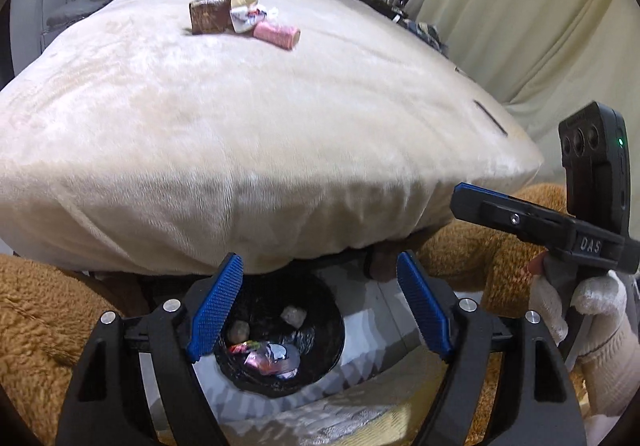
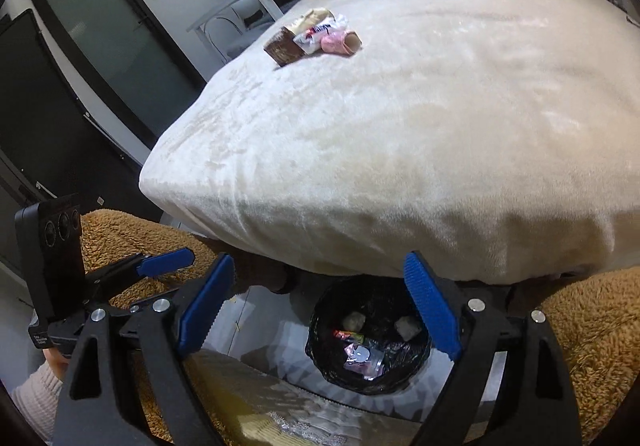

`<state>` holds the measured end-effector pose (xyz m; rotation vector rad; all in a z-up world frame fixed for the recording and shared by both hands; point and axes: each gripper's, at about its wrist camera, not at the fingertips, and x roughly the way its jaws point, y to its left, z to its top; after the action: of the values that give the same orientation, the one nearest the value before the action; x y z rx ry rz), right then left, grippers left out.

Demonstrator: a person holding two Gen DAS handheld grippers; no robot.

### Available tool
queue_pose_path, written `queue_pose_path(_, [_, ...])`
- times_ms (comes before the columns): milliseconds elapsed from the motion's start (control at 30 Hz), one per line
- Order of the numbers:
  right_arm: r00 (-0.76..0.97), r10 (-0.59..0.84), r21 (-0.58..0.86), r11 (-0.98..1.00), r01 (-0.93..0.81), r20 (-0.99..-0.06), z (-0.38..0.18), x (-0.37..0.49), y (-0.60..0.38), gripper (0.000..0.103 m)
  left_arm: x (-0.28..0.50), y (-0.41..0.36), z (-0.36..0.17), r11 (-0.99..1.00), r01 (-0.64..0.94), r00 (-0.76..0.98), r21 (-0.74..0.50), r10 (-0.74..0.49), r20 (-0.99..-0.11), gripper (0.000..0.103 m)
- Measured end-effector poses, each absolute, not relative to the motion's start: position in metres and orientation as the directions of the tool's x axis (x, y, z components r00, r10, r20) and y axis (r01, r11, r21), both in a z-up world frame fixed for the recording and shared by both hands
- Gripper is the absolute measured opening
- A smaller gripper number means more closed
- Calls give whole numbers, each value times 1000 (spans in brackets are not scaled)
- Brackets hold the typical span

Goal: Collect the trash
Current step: 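Raise both open tools back over the trash on the bed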

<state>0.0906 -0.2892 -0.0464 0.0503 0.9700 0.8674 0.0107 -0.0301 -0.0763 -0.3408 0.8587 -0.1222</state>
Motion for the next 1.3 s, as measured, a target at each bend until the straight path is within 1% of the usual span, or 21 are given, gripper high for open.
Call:
queue_pose_path(200, [351,677,330,663,-672,-647,-21,93,-288,86,18,-22,-59,935,-26,694,-352,-237,-680,78])
queue_pose_path(333, [367,688,325,659,-678,-627,-9,108,-282,86,22,-9,-45,933,-19,721,-360,-237,-651,78])
queue_pose_path(667, [376,682,287,651,-702,-627,6,161,-260,86,65,35,-12,938,-47,760,-343,-189,-622,78])
queue_pose_path(833, [369,671,256,642,-722,-642,7,192,-235,86,103,61,-8,938,-60,737,-340,-188,-650,78])
queue_pose_path(1100, [356,654,217,628,-747,-667,5,246,-192,86,168,96,-7,951,-116,710,-287,-123,-694,78])
queue_pose_path(1167, [340,652,219,620,-753,-678,2,258,-180,86,186,106,-9,950,-142,703,-278,-101,-704,81])
queue_pose_path(1200, [334,646,216,619,-755,-686,0,264,-175,86,195,111,-10,948,-158,703,-276,-88,-706,87])
queue_pose_path(1233, [330,641,212,619,-756,-693,-2,269,-170,86,203,116,-11,947,-170,704,-274,-78,-706,89])
queue_pose_path(1300, [317,628,205,615,-761,-710,-7,282,-159,86,217,122,-12,943,-167,706,-289,-90,-703,89])
